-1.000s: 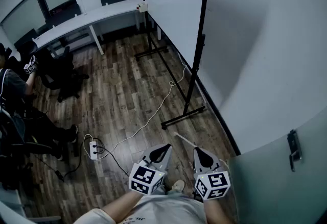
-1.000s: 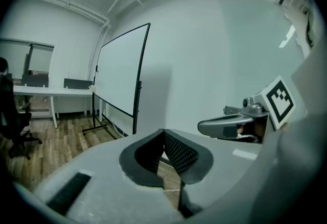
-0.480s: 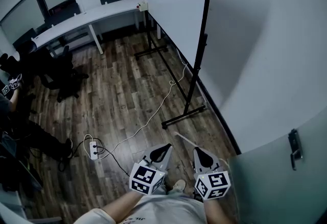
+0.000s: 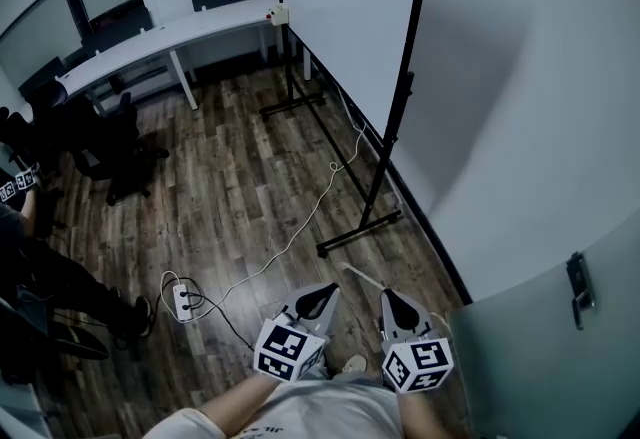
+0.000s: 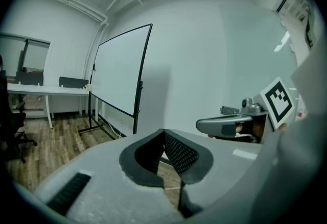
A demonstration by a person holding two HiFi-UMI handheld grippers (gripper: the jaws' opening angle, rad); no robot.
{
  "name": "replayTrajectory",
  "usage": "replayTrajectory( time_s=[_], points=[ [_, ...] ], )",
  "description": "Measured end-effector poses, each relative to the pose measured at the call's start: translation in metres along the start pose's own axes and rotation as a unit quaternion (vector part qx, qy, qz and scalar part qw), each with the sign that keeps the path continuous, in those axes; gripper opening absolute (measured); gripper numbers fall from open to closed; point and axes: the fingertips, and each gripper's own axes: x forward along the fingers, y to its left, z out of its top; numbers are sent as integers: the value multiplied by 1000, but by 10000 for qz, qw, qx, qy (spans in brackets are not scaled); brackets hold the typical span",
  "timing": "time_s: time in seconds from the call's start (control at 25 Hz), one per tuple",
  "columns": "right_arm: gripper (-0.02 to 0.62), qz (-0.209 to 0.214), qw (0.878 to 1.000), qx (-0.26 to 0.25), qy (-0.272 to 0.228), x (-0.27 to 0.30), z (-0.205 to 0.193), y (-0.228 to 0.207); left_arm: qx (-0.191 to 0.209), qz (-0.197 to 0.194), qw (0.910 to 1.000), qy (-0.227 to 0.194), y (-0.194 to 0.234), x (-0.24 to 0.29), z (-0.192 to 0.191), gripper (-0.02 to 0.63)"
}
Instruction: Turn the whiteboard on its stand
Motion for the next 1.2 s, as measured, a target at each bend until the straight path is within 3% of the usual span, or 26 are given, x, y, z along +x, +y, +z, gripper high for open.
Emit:
replayTrajectory(
  time_s=[0.24, 0.6, 1.2],
  points=[
    [8, -13, 10000, 10, 59, 13, -4, 13, 16, -109, 9999, 17, 15, -1, -2, 11],
    [8, 0, 10000, 13, 93, 50, 1, -7, -86, -116, 9999, 12, 39, 34, 8, 11],
    [8, 274, 9990, -319, -175, 180, 82, -120, 149, 91, 9998, -105, 108, 187, 76, 11]
  ],
)
